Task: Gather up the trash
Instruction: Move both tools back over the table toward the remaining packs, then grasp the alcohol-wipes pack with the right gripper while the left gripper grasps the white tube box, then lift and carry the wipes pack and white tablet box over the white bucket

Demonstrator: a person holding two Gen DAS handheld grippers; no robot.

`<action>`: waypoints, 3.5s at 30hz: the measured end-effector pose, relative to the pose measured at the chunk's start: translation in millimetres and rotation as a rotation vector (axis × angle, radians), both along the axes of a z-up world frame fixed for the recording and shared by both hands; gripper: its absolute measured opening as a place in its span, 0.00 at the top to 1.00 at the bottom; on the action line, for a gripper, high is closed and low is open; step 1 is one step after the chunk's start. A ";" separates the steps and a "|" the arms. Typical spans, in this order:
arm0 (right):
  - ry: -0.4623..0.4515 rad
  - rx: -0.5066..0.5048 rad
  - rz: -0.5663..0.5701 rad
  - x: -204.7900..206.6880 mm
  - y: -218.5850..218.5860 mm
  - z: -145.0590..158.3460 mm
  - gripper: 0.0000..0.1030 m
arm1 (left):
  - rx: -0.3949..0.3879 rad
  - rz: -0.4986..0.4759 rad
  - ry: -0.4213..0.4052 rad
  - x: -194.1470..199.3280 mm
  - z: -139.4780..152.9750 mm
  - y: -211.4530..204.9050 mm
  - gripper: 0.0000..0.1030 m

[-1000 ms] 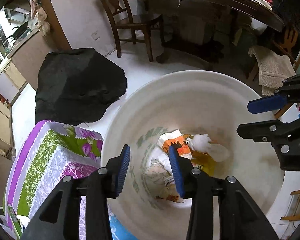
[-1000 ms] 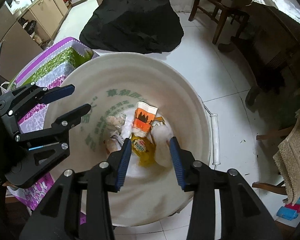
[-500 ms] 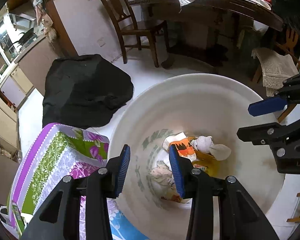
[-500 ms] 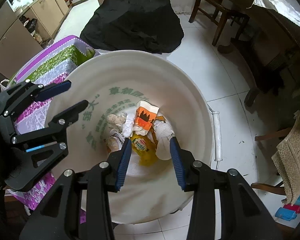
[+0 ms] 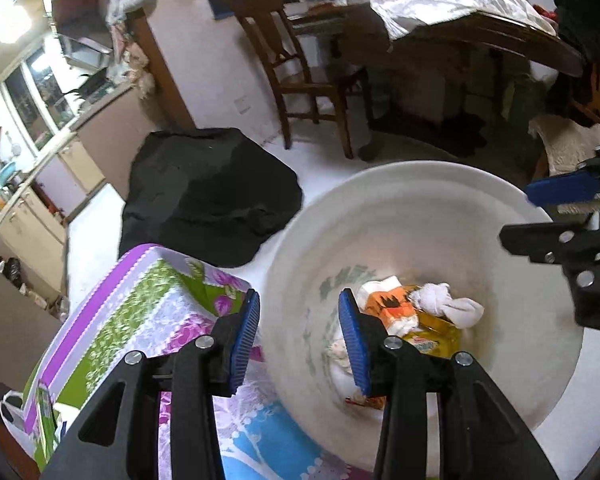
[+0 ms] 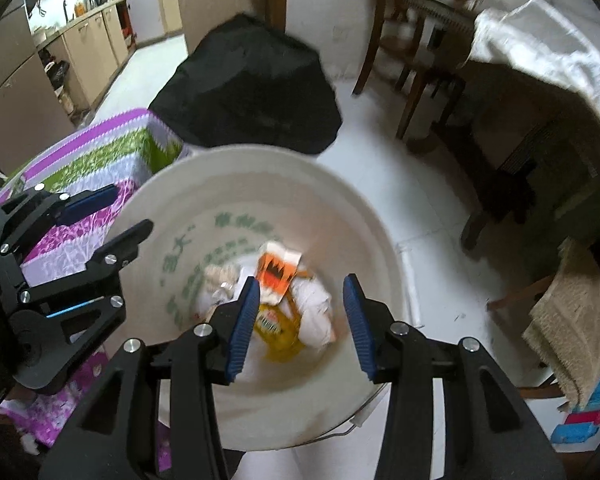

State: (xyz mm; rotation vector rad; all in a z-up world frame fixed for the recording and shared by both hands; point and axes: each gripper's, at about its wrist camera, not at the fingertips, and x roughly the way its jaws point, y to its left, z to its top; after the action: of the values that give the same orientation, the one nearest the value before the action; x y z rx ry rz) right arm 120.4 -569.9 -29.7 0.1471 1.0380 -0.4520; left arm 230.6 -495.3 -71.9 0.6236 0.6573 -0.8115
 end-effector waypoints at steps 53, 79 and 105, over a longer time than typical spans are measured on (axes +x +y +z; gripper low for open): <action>-0.338 0.341 0.382 146.4 351.6 -74.2 0.22 | -0.235 0.942 -0.011 -2.1 -44.1 523.5 0.36; -0.359 0.476 0.127 2.0 241.6 -81.9 0.62 | -0.290 0.446 0.056 92.1 -17.0 417.8 0.35; -0.257 0.364 0.273 2.5 266.3 -80.0 0.60 | -0.254 0.487 0.242 11.0 -48.3 454.5 0.58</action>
State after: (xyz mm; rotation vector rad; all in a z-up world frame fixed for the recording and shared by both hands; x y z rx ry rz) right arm 122.9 -303.6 -109.7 0.3728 0.8624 0.0091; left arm 241.6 -40.9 -120.2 0.1202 0.8670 -0.5028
